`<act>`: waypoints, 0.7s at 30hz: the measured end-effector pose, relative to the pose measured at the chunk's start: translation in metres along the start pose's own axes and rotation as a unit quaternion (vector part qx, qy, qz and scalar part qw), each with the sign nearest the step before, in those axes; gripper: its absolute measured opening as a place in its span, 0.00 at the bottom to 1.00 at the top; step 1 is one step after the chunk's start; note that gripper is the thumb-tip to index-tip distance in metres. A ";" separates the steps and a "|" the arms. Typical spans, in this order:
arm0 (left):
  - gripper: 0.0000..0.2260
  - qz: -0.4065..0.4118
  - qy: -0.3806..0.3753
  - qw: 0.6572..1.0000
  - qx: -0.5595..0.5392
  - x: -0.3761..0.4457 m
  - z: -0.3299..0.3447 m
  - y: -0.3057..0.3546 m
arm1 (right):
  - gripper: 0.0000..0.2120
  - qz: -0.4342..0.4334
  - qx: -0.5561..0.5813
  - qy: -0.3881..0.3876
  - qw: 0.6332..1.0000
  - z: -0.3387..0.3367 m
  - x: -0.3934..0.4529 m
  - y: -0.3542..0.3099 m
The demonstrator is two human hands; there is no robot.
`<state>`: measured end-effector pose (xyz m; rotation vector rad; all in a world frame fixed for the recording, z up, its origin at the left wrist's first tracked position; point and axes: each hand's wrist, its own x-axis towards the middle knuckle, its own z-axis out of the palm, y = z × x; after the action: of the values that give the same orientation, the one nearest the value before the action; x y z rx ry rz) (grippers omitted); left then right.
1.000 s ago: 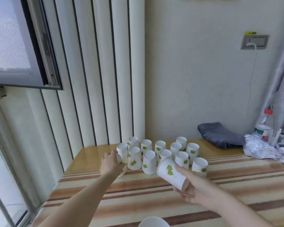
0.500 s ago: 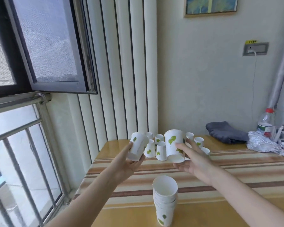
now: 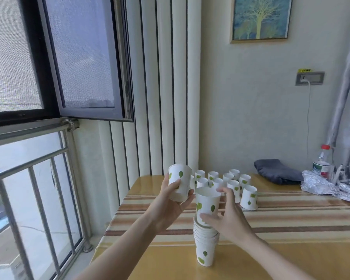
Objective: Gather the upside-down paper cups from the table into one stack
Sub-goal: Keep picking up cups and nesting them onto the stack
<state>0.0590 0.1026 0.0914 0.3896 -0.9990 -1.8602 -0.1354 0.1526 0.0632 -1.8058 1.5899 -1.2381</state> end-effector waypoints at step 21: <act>0.29 0.020 -0.018 0.921 0.389 -0.002 -0.001 -0.007 | 0.36 -0.016 0.080 0.029 0.996 -0.012 0.048 -0.050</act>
<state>0.0563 0.1057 0.0853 0.7909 -1.7446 -1.3648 -0.1204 0.1224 0.1249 -1.7145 1.4532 -1.4026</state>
